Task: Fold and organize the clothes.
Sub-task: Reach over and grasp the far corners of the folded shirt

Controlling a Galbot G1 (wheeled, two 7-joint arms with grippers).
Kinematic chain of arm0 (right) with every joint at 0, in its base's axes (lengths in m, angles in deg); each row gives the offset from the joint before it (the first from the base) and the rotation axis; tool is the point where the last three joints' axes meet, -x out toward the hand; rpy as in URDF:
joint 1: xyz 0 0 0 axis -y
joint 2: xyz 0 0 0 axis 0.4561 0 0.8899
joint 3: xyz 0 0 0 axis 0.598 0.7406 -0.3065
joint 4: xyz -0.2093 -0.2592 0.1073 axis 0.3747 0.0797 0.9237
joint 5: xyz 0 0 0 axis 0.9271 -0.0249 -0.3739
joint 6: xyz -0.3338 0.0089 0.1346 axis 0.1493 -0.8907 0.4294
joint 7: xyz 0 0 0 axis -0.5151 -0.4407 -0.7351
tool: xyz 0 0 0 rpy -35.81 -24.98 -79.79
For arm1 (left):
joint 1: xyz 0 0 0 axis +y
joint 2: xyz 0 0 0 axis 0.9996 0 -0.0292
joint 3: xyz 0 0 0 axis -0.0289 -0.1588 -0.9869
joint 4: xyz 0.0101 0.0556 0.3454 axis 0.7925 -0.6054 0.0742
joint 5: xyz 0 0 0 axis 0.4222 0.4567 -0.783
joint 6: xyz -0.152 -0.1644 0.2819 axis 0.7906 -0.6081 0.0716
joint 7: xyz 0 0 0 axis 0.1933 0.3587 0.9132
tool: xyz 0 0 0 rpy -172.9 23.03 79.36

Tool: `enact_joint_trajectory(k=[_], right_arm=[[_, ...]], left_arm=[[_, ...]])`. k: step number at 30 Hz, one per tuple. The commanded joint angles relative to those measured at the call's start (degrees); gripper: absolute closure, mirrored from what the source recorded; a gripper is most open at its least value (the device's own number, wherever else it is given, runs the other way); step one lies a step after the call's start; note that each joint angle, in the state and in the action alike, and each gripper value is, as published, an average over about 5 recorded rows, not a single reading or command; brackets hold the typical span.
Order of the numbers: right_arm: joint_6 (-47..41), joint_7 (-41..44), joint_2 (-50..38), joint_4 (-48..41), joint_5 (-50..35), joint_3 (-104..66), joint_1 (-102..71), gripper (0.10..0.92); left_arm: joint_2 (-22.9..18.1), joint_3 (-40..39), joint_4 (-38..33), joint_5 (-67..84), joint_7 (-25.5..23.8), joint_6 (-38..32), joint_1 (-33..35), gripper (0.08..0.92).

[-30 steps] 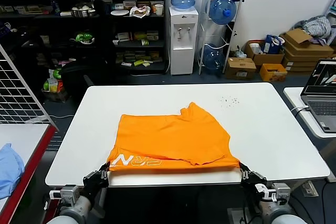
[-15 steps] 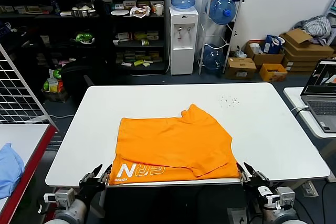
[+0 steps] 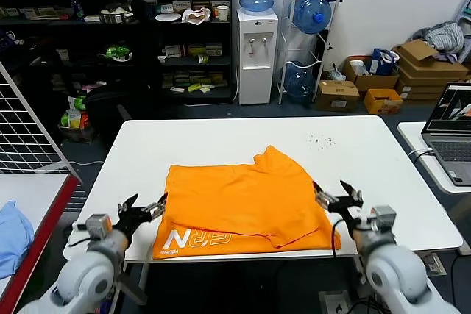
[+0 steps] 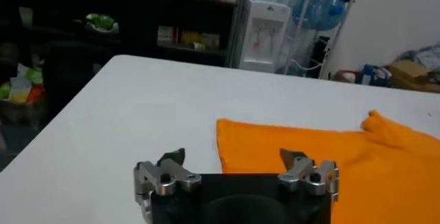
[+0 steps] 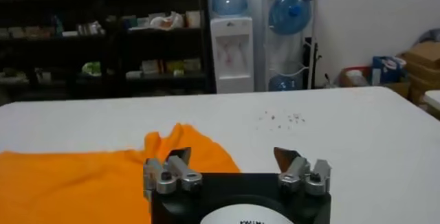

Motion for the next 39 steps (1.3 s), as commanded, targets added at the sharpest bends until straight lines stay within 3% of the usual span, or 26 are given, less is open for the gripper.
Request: enact_joint_trajectory(k=[1,6,14,35,39], right_arm=[[-6.3,-6.1,5.3,-24.2,-6.6,15.8,33.1,0.116],[-9.5,-5.4,9.8,-34.5,-6.1,18.8,37.9,0.105],[-10.5,-2.9,11.5,-40.2,-4.9,20.3,38.0,0.104],[-10.5,-0.2,13.5,-42.9,-3.0,20.4,37.2,0.104],[-10.8,0.1,13.3,-42.9,-3.0,20.4,36.9,0.107]], left_arm=[[-3.3,-15.1,21.2,4.5,-2.5,1.6,-28.9,0.092],[-7.0,-19.1,29.7,5.1,-4.5,2.6,-35.2,0.079],[-9.4,-21.2,37.1,5.6,-6.9,3.3,-37.6,0.079],[-7.0,-22.0,31.6,4.8,-5.9,4.5,-32.7,0.079],[-7.1,-22.3,31.4,4.7,-5.9,4.7,-32.6,0.130]])
